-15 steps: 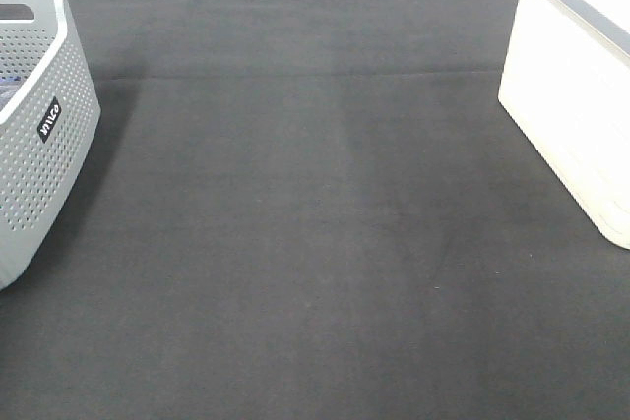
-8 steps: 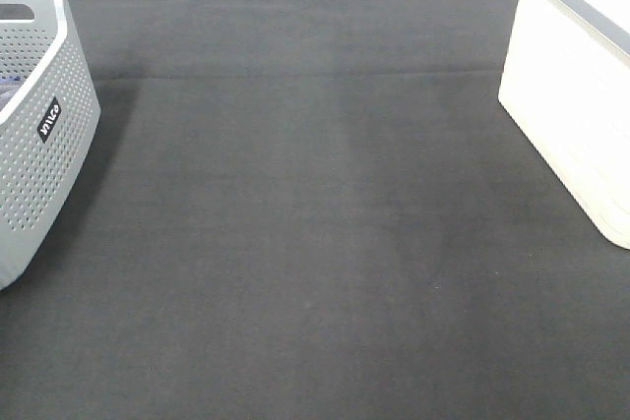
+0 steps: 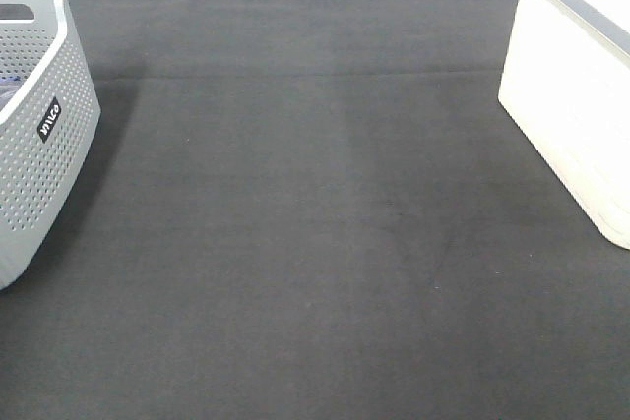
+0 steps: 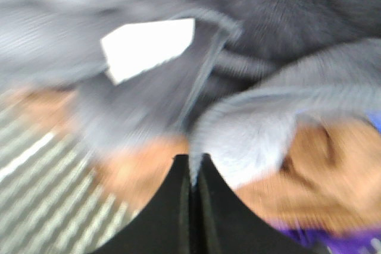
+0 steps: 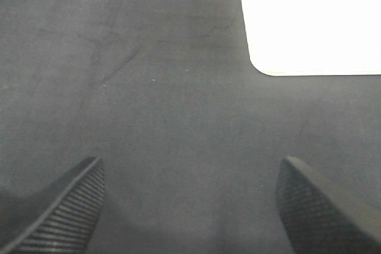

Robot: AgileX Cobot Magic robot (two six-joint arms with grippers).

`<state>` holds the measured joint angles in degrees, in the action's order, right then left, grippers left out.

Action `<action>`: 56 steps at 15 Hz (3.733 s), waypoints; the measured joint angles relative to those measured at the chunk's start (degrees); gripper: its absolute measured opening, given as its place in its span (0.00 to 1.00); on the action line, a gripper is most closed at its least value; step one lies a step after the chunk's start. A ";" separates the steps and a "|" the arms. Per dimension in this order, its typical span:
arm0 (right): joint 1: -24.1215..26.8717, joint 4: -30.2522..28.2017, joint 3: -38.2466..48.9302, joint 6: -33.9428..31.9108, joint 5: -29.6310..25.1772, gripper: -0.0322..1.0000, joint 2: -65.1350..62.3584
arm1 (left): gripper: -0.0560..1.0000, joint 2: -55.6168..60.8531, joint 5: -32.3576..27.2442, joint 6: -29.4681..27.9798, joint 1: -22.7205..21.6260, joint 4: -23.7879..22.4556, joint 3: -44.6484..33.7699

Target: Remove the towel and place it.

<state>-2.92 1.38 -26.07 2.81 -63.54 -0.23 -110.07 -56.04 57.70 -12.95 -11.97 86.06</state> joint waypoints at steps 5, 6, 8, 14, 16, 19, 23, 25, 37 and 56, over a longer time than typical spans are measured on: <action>0.00 0.00 0.00 0.00 0.00 0.77 0.00 | 0.05 9.68 -5.67 -2.29 0.00 1.20 0.17; 0.00 0.00 0.00 0.00 0.00 0.77 0.00 | 0.05 11.69 -6.02 -2.29 0.00 1.60 0.17; 0.00 0.00 0.00 0.00 0.00 0.77 0.00 | 0.05 16.33 -6.30 -2.29 0.00 3.21 0.17; 0.00 0.00 0.00 0.00 0.00 0.77 0.00 | 0.05 25.50 -6.99 -2.29 0.06 14.44 0.52; 0.00 0.00 0.00 0.00 0.00 0.77 0.00 | 0.05 26.64 -6.99 -2.29 0.06 15.07 1.26; 0.00 0.00 0.00 0.00 0.00 0.77 0.00 | 0.05 30.94 -4.18 -2.29 0.06 16.56 2.46; 0.00 0.00 0.00 0.00 0.00 0.77 0.00 | 0.05 36.33 1.60 -1.83 0.06 19.60 2.52; 0.00 0.00 0.00 0.00 0.00 0.77 0.00 | 0.05 37.87 4.35 -0.46 0.06 22.35 2.52; 0.00 43.32 -4.58 34.72 13.64 0.77 24.47 | 0.05 35.70 6.25 30.31 5.04 64.46 12.89; -1.03 96.89 -13.46 98.49 4.07 0.69 65.03 | 0.05 19.19 21.14 32.26 40.11 62.05 12.89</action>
<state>-3.95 98.26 -39.53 101.30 -59.47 64.80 -90.87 -34.89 89.95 27.16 50.08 98.95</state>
